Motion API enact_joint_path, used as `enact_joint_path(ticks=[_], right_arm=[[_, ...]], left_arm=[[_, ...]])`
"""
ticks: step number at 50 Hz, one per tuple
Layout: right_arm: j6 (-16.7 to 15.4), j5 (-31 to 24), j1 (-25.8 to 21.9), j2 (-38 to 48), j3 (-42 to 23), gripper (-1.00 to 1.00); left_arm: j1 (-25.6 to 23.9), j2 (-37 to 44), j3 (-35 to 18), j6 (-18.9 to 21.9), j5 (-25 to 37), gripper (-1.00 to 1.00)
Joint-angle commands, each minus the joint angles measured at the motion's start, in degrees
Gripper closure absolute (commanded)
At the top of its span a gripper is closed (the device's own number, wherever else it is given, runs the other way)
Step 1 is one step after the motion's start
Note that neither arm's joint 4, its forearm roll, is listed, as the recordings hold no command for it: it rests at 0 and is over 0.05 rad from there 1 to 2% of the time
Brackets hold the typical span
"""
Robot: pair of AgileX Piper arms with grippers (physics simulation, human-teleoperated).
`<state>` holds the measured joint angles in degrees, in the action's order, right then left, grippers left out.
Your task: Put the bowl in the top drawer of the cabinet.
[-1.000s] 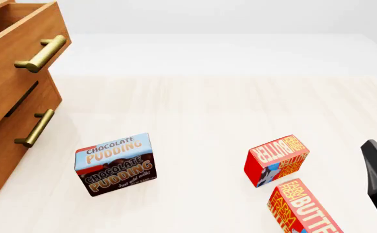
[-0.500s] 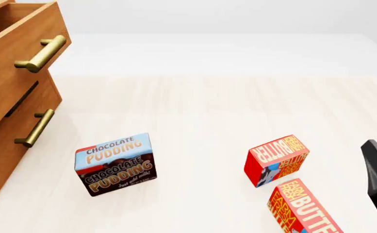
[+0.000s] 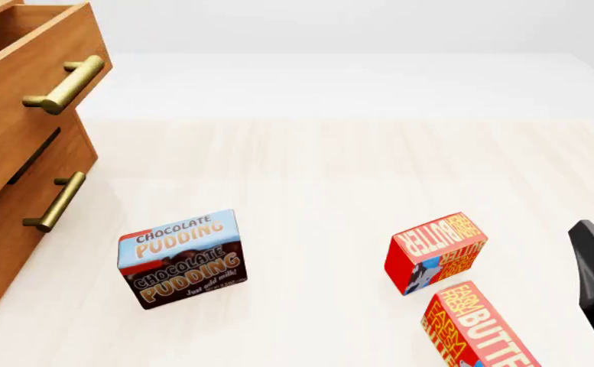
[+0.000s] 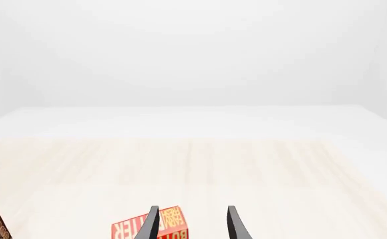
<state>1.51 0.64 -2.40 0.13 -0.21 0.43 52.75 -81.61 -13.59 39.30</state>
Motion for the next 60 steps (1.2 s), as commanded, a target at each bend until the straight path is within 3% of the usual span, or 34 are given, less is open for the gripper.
enact_joint_path(ticks=[1,5,33,38,40,47,60], right_arm=[[0.02,0.02,0.02,-0.01,0.0,-1.0],[-0.01,0.04,-0.02,-0.01,0.0,-1.0],[-0.13,-0.05,-0.23,0.02,0.0,-1.0],[-0.13,-0.04,-0.27,0.02,0.0,-1.0],[-0.08,-0.04,-0.26,0.02,0.0,-1.0],[0.02,-0.01,-0.22,0.01,0.0,-1.0],[0.01,0.08,-0.33,-0.01,0.0,-1.0]], left_arm=[[2.7,2.59,-1.56,-4.41,2.68,1.0],[3.03,3.61,-2.26,-6.46,4.78,1.0],[6.1,5.93,-6.28,-8.38,8.55,1.0],[7.63,6.95,-6.08,-7.15,9.77,1.0],[7.92,7.47,-5.12,-9.05,10.79,1.0],[12.4,8.57,-4.01,-8.63,10.73,1.0],[15.96,8.48,-4.51,-11.14,11.2,1.0]])
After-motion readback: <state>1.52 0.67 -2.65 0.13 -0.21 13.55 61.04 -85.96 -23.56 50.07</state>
